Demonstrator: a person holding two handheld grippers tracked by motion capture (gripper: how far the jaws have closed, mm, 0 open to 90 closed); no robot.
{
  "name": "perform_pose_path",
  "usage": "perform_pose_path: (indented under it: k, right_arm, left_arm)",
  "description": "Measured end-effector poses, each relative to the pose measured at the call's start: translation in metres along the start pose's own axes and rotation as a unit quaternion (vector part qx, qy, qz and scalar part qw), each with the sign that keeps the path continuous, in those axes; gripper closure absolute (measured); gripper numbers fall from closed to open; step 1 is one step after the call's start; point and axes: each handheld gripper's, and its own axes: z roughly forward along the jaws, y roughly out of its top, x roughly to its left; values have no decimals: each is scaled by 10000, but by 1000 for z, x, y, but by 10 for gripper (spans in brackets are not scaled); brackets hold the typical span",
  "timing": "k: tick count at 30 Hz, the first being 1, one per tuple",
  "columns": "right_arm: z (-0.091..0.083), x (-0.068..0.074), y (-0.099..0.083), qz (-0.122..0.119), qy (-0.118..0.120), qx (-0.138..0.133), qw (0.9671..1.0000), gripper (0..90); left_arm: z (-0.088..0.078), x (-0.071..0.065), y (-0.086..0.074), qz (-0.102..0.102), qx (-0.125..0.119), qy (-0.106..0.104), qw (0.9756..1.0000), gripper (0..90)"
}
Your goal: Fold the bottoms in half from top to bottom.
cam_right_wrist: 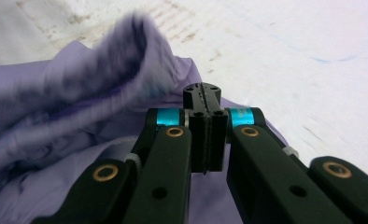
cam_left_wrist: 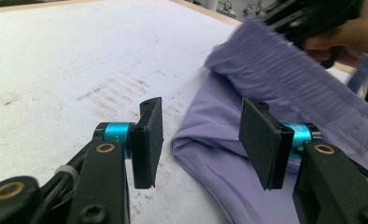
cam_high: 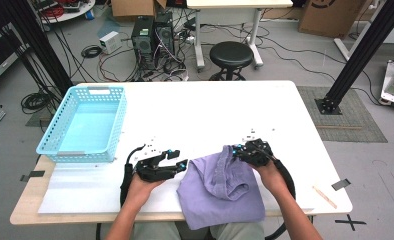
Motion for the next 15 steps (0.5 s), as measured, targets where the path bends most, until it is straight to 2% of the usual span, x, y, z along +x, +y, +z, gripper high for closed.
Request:
perform_pose_path:
  k: [4,5,7,8,9,11,13,15]
  right_arm:
    - [-28,4,-14,-70,-132,-176,9997,900]
    - [-33,6,-18,-161,-176,-137,9996,900]
    - [-45,8,-26,-156,-393,-15,9991,887]
    - [-52,8,-28,-84,-531,-73,9985,798]
    - [-58,5,-30,12,-633,-141,9979,786]
    - [-68,0,-28,137,-856,-400,9954,699]
    - [-72,-4,-20,190,-912,-590,9939,648]
    - [-66,-5,-11,111,-771,-592,9952,629]
  left_arm:
    - [2,1,0,-57,-14,77,10000,492]
    - [2,1,0,-79,-16,97,9999,490]
    - [2,2,0,-125,-22,138,9998,488]
    - [2,2,1,-141,-32,196,9997,488]
    - [3,2,1,-178,-42,203,9996,488]
    - [4,2,1,-203,-74,237,9995,488]
    - [5,2,1,-222,-74,252,9994,489]
    - [7,2,1,-238,-56,277,9993,488]
